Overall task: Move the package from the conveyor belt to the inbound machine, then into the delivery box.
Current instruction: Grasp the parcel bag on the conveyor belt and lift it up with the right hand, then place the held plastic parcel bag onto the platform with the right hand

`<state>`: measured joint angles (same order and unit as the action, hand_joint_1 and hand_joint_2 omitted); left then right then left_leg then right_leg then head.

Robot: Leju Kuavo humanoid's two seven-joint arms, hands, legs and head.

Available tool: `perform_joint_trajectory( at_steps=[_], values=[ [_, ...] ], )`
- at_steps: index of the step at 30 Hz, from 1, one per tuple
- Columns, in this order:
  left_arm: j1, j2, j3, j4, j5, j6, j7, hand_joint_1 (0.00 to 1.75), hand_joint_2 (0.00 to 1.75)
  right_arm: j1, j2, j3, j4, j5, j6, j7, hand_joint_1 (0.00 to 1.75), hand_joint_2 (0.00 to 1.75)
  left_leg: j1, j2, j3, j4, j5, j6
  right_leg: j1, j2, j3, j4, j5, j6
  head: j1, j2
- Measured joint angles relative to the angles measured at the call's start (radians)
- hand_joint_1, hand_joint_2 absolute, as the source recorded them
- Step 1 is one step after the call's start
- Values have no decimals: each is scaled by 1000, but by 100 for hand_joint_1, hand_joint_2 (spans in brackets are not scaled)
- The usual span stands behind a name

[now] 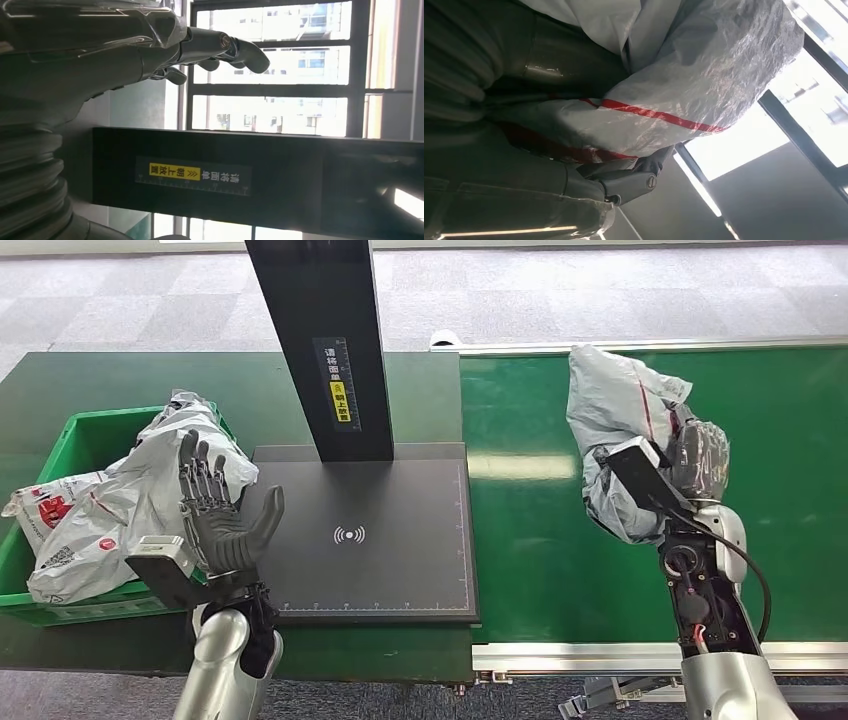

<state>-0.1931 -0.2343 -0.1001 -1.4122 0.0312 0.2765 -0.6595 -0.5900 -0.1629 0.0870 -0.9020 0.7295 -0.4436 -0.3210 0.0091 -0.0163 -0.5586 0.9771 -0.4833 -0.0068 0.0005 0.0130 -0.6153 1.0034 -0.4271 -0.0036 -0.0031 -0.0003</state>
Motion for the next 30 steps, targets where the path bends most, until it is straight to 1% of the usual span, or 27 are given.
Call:
perform_joint_trajectory(
  at_steps=[4,6,8,10,11,14,16,18,21,23,30],
  values=[
    [4,-9,2,-26,25,39,-35,0,175,31,20,-22,-79,-61,-165,-120,175,175,0,0,0,0,0,0,0,0,0,0,0,0,0,0],
    [6,-14,3,-46,35,49,-38,0,175,46,36,-33,-119,-52,-220,-186,175,175,0,0,0,0,0,0,0,0,0,0,0,0,0,0],
    [6,-18,3,-62,43,50,-39,0,175,60,63,-53,-163,30,-241,-260,175,175,0,0,0,0,0,0,0,1,0,0,0,0,0,0],
    [5,-20,3,-70,48,43,-40,0,175,74,97,-72,-200,165,-246,-323,175,175,0,1,1,0,0,0,0,1,0,0,0,0,0,0],
    [4,-21,3,-72,50,38,-40,0,175,79,114,-76,-212,235,-247,-340,175,175,0,1,1,0,0,0,0,1,0,0,0,0,0,0],
    [0,-25,2,-73,54,18,-40,0,175,82,146,-54,-213,401,-248,-346,175,175,0,1,1,-1,0,0,1,1,0,0,0,0,0,0],
    [-1,-27,2,-73,58,5,-40,0,175,71,156,-11,-182,456,-248,-339,175,175,0,1,0,-1,1,0,1,1,0,0,0,0,0,0],
    [-4,-28,2,-73,63,-6,-40,0,175,54,159,57,-133,492,-248,-334,175,175,0,1,1,-1,1,0,0,1,0,0,0,0,0,0],
    [-12,-30,2,-70,66,-12,-40,0,175,43,167,156,-74,525,-248,-321,175,175,0,0,1,0,1,0,0,1,0,0,0,0,0,0],
    [-15,-31,2,-67,66,-13,-40,0,175,40,173,197,-51,531,-248,-316,175,175,0,-1,0,0,1,0,0,0,0,0,0,0,0,0],
    [-16,-31,2,-65,66,-14,-40,0,175,30,175,249,-13,530,-248,-311,175,175,0,0,0,0,0,0,0,0,0,0,0,0,0,0]
  ],
)
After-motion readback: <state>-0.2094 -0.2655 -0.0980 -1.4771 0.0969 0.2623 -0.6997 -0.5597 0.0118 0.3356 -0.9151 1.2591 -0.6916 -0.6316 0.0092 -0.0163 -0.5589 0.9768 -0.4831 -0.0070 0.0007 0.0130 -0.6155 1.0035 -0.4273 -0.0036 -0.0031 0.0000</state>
